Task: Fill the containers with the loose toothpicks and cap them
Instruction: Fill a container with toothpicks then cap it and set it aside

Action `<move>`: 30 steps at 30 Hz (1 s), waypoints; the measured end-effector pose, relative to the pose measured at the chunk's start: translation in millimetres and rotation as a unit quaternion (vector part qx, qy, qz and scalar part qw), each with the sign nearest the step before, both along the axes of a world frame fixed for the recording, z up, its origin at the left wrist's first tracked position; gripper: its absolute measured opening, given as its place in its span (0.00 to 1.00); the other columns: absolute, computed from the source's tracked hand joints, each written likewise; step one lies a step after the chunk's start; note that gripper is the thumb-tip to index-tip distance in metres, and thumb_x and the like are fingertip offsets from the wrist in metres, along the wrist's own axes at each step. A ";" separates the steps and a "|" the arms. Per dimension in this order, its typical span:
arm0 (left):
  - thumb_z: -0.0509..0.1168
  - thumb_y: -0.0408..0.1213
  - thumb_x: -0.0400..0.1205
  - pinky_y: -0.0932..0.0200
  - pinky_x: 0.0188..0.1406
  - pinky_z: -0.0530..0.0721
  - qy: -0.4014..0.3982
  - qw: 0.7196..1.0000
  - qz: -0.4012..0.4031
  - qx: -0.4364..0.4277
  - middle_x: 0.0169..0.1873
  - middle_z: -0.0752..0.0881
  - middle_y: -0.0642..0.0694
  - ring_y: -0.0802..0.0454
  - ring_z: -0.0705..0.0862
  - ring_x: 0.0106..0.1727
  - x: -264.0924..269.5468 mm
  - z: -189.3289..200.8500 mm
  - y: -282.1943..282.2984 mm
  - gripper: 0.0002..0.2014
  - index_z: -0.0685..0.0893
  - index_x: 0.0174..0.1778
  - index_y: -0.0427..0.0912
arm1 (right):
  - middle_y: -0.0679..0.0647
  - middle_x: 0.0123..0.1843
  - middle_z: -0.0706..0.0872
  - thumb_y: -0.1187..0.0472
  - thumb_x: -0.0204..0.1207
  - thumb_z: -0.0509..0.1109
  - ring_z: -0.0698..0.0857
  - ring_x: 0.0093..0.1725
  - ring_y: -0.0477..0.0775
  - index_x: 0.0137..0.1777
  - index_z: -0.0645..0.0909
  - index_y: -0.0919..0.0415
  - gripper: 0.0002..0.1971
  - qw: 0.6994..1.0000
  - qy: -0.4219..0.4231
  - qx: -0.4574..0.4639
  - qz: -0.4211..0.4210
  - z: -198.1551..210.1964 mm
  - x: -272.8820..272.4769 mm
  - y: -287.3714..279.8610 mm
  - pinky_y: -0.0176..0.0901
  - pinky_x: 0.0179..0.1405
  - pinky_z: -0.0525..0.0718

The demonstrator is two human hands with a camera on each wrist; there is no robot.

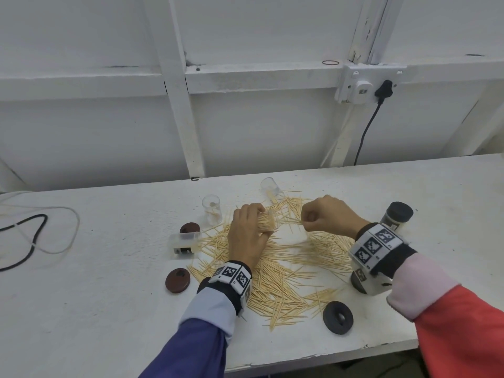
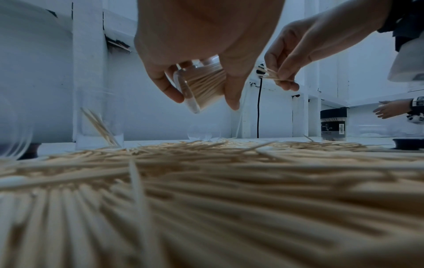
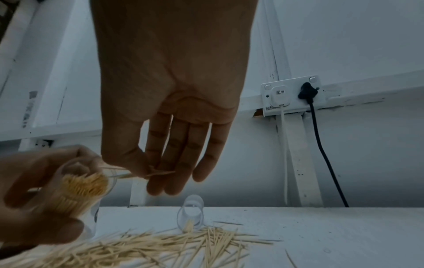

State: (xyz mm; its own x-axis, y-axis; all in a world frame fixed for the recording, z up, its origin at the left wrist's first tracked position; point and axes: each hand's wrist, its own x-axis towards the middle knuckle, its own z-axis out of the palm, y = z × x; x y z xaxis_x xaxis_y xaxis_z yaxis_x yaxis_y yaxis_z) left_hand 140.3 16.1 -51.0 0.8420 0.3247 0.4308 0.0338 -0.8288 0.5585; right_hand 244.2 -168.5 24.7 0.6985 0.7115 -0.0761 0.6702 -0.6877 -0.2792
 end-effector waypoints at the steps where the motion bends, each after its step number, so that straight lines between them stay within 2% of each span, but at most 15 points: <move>1: 0.80 0.41 0.70 0.62 0.45 0.74 0.001 1.000 0.001 -0.002 0.54 0.80 0.53 0.53 0.75 0.56 0.0 0.1 -0.3 0.25 0.77 0.59 0.47 | 0.40 0.33 0.84 0.57 0.72 0.74 0.84 0.38 0.45 0.37 0.83 0.50 0.04 1.000 -0.005 0.000 0.000 3.5 -0.2 -0.3 0.42 0.38 0.81; 9: 0.79 0.41 0.70 0.61 0.46 0.74 0.009 1.000 0.015 -0.017 0.54 0.80 0.52 0.52 0.75 0.56 0.0 -0.1 0.5 0.24 0.77 0.59 0.47 | 0.41 0.30 0.83 0.57 0.70 0.76 0.83 0.35 0.45 0.34 0.81 0.50 0.07 1.000 -0.014 0.015 0.001 16.1 0.2 4.6 0.41 0.36 0.79; 14: 0.79 0.43 0.71 0.57 0.49 0.79 0.028 0.999 -0.031 -0.017 0.55 0.79 0.53 0.53 0.75 0.57 1.9 -2.5 0.0 0.25 0.76 0.60 0.47 | 0.41 0.31 0.83 0.56 0.70 0.76 0.82 0.36 0.45 0.36 0.83 0.51 0.05 1.000 -0.022 -0.002 0.018 15.9 -5.1 13.9 0.42 0.36 0.80; 17: 0.78 0.43 0.71 0.58 0.49 0.78 0.043 0.997 -0.058 -0.026 0.55 0.78 0.55 0.55 0.74 0.58 1.8 -1.9 -1.8 0.25 0.76 0.61 0.48 | 0.40 0.32 0.81 0.55 0.70 0.74 0.79 0.36 0.43 0.36 0.80 0.49 0.06 0.998 -0.049 -0.018 0.036 16.1 -9.9 22.5 0.38 0.33 0.75; 20: 0.78 0.44 0.71 0.61 0.44 0.74 0.048 0.995 -0.085 -0.028 0.54 0.77 0.56 0.56 0.74 0.57 1.2 -0.7 -3.9 0.25 0.76 0.61 0.48 | 0.43 0.35 0.84 0.54 0.73 0.73 0.81 0.38 0.46 0.39 0.82 0.50 0.04 0.996 -0.070 -0.015 0.055 16.1 -14.3 31.6 0.39 0.34 0.75; 22: 0.78 0.47 0.72 0.62 0.44 0.73 0.064 0.993 -0.091 -0.051 0.54 0.75 0.59 0.58 0.74 0.56 1.6 0.5 -5.1 0.26 0.74 0.62 0.49 | 0.44 0.37 0.86 0.56 0.75 0.73 0.82 0.39 0.45 0.42 0.87 0.54 0.03 0.996 -0.053 0.023 0.063 16.1 -16.2 37.0 0.39 0.37 0.78; 24: 0.77 0.49 0.72 0.58 0.46 0.78 0.081 0.988 -0.087 -0.099 0.54 0.76 0.58 0.57 0.76 0.55 1.5 2.5 -6.5 0.26 0.73 0.62 0.50 | 0.48 0.38 0.89 0.61 0.75 0.75 0.83 0.37 0.43 0.44 0.90 0.57 0.02 0.994 -0.025 0.084 0.066 14.1 -16.1 41.7 0.37 0.41 0.82; 27: 0.76 0.50 0.74 0.55 0.50 0.82 0.072 0.984 -0.084 -0.143 0.56 0.79 0.54 0.55 0.80 0.54 0.1 5.0 -7.8 0.26 0.72 0.63 0.50 | 0.52 0.37 0.90 0.67 0.71 0.78 0.84 0.31 0.40 0.45 0.90 0.62 0.04 0.981 0.023 0.188 0.038 10.7 -15.5 45.3 0.32 0.36 0.84; 29: 0.75 0.51 0.75 0.57 0.49 0.82 0.061 0.983 -0.076 -0.154 0.56 0.79 0.54 0.55 0.80 0.54 -1.6 6.5 -7.5 0.26 0.71 0.63 0.49 | 0.51 0.38 0.90 0.67 0.70 0.80 0.87 0.34 0.43 0.46 0.89 0.62 0.06 0.963 0.061 0.264 0.013 8.7 -13.8 45.5 0.34 0.34 0.86; 30: 0.74 0.52 0.75 0.57 0.49 0.82 0.056 0.984 -0.067 -0.157 0.56 0.79 0.53 0.55 0.80 0.53 -1.9 6.7 -6.9 0.26 0.71 0.64 0.50 | 0.50 0.40 0.90 0.66 0.70 0.80 0.88 0.39 0.44 0.47 0.89 0.61 0.06 0.953 0.061 0.296 0.000 7.0 -12.5 45.6 0.35 0.37 0.86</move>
State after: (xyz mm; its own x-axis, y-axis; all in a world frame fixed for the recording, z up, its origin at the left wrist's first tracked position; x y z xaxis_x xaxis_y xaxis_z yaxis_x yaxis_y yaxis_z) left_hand 138.4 9.2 -44.3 0.9228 0.3101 0.2288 0.0124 -0.6172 0.7867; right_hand 231.8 -122.8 31.7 0.7106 0.6546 0.2579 0.6072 -0.3855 -0.6948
